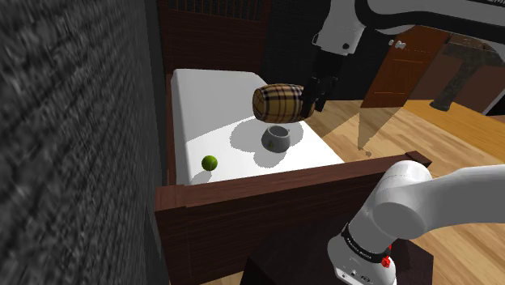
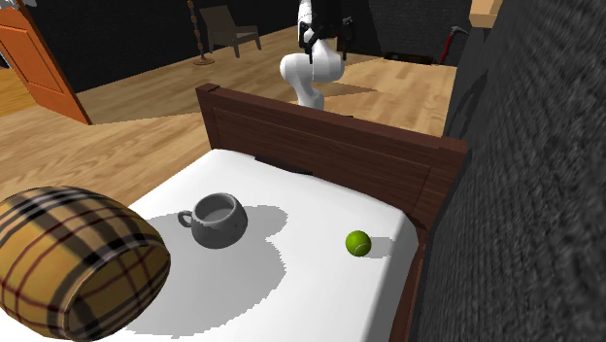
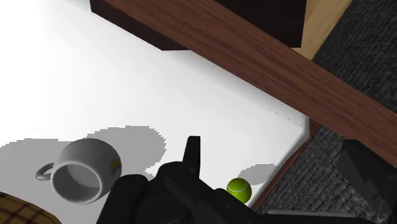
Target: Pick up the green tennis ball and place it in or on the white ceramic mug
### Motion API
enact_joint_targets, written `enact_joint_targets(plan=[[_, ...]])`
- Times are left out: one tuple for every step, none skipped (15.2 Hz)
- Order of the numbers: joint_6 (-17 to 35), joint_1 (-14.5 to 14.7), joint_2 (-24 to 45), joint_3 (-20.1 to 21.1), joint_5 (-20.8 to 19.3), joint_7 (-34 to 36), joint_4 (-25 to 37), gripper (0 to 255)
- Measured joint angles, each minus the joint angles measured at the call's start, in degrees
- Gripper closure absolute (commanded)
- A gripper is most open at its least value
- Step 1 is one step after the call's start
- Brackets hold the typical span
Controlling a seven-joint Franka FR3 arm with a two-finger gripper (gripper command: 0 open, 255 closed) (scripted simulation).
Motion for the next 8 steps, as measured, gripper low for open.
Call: enact_joint_targets(plan=[[0.00, 0.00, 0.00, 0.00, 0.00, 0.00, 0.00, 0], [0.87, 0.09, 0.49, 0.48, 0.14, 0.38, -0.34, 0], [2.28, 0.10, 1.53, 0.90, 0.10, 0.61, -0.68, 0], [4.08, 0.12, 2.66, 1.40, 0.05, 0.89, -1.31, 0], [5.76, 0.09, 4.16, 1.84, -0.08, 1.14, -1.39, 0], [7.71, 0.16, 5.63, 2.56, -0.06, 1.67, -1.80, 0], [9.60, 0.30, 6.95, 3.42, 0.05, 2.41, -2.25, 0], [11.71, 0.26, 8.38, 3.94, -0.13, 2.72, -2.89, 0]])
